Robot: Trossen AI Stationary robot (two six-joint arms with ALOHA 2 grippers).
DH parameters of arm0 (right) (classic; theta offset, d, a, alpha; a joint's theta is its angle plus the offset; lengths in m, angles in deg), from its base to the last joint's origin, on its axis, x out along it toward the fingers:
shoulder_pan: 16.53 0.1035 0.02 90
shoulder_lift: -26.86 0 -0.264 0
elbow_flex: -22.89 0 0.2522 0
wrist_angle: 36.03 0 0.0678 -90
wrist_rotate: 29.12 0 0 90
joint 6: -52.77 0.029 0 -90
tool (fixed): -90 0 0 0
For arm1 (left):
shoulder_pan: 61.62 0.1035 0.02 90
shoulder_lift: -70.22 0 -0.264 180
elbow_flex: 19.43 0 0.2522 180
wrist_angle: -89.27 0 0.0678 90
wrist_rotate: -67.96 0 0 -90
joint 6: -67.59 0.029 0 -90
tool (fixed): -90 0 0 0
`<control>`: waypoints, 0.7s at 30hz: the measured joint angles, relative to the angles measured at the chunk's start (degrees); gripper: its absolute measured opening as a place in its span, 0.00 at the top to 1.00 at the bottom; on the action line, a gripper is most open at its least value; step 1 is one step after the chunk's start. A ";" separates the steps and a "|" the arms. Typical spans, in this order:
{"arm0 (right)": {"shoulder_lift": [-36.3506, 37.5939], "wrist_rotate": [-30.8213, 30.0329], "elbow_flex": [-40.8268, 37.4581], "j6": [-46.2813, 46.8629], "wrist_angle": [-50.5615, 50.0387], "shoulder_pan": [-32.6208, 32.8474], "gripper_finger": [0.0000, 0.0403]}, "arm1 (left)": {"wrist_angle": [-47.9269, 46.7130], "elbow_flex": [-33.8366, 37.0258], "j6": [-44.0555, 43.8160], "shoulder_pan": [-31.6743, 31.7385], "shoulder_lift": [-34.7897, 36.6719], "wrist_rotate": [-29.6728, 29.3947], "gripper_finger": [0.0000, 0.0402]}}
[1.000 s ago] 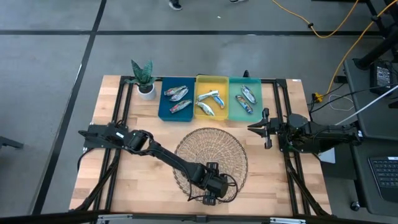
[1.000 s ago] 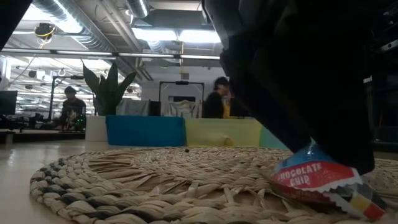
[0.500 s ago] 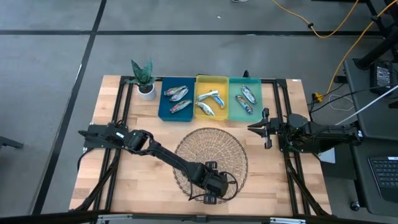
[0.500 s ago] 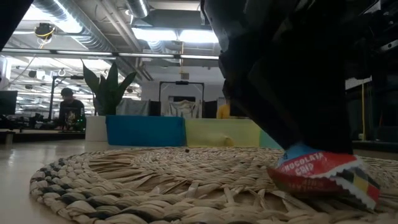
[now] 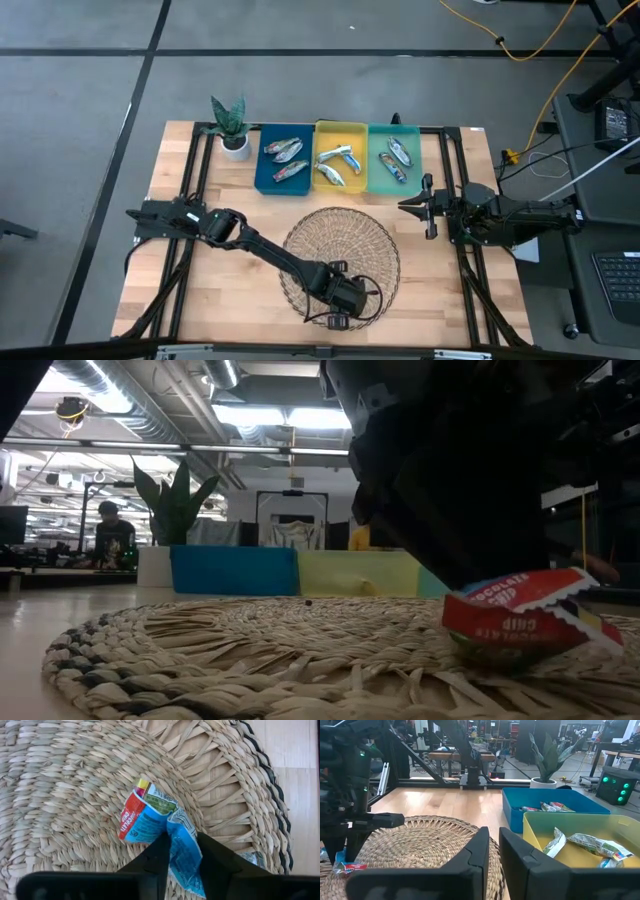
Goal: Pick and place Granola Bars by type
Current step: Put the red granola bar into the blue bin
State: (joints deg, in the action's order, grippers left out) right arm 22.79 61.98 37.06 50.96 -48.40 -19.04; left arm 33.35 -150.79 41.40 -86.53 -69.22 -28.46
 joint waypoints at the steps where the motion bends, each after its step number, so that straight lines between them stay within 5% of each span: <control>1: 0.00 -0.01 0.00 -0.01 0.00 0.01 0.88 | -0.51 -0.37 -0.09 -0.04 0.00 -0.01 0.81; 21: 0.00 0.01 0.00 -0.01 0.00 0.01 0.88 | -9.31 -8.42 2.77 -0.12 1.14 -2.52 0.87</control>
State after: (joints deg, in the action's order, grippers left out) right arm 22.79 61.99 37.06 50.95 -48.40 -19.03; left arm 24.04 -159.22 44.17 -86.65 -68.08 -30.98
